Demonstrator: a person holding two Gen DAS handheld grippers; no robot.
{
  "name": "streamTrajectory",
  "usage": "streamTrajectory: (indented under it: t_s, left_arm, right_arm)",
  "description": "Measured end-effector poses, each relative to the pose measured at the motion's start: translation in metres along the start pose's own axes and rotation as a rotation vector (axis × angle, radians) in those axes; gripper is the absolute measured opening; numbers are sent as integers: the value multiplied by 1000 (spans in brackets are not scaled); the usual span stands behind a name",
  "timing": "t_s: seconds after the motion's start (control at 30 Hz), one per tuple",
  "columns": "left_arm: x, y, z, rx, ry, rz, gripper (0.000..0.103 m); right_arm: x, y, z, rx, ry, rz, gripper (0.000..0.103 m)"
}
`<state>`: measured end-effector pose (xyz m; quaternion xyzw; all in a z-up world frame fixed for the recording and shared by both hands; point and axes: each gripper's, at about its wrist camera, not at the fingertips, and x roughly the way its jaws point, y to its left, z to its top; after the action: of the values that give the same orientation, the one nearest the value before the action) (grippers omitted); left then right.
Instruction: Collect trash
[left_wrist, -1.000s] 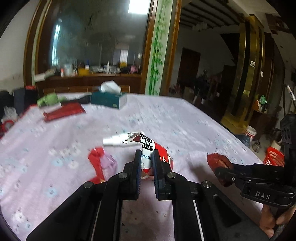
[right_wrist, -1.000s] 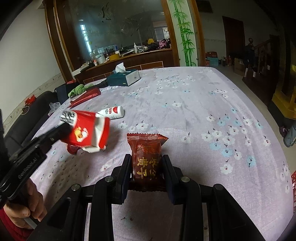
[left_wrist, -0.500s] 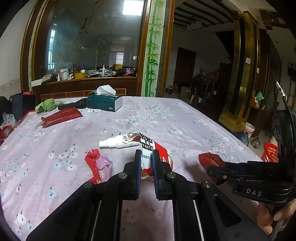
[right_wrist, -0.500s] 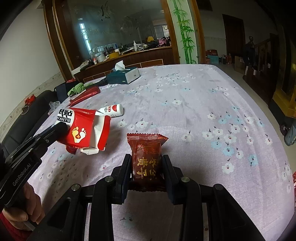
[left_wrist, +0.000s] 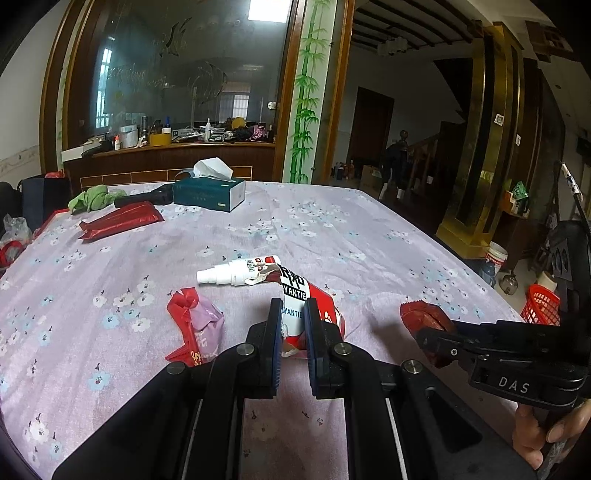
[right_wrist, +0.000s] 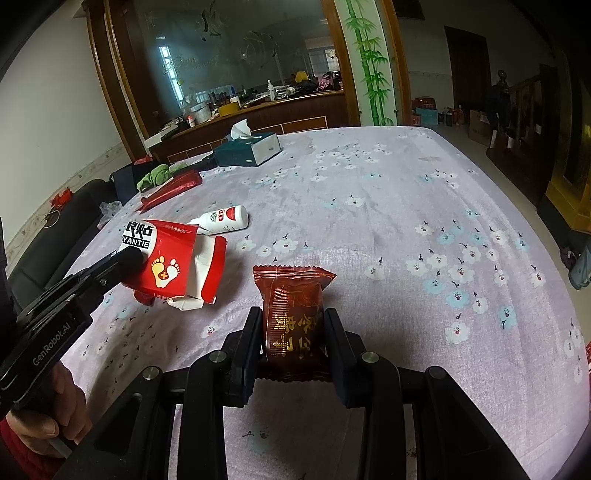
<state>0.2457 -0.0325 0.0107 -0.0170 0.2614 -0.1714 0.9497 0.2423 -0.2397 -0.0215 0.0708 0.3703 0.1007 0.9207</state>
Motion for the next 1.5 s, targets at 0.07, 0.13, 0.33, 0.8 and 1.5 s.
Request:
streamTrajectory:
  t_s: [0.07, 0.13, 0.33, 0.8, 1.5]
  left_arm:
    - [1, 0, 0, 1, 2, 3, 10]
    - [0, 1, -1, -2, 1, 2, 10]
    - [2, 4, -3, -13, 10, 6, 10]
    - [0, 3, -2, -19, 0, -5, 10]
    - [-67, -24, -12, -21, -20, -58, 11]
  right_arm:
    - [0, 1, 0, -1, 2, -2, 35]
    - [0, 2, -1, -4, 4, -5, 35]
    - [3, 4, -1, -11, 10, -11, 35]
    - [6, 7, 0, -49, -17, -178, 35]
    - [-83, 13, -25, -59, -91, -275, 35]
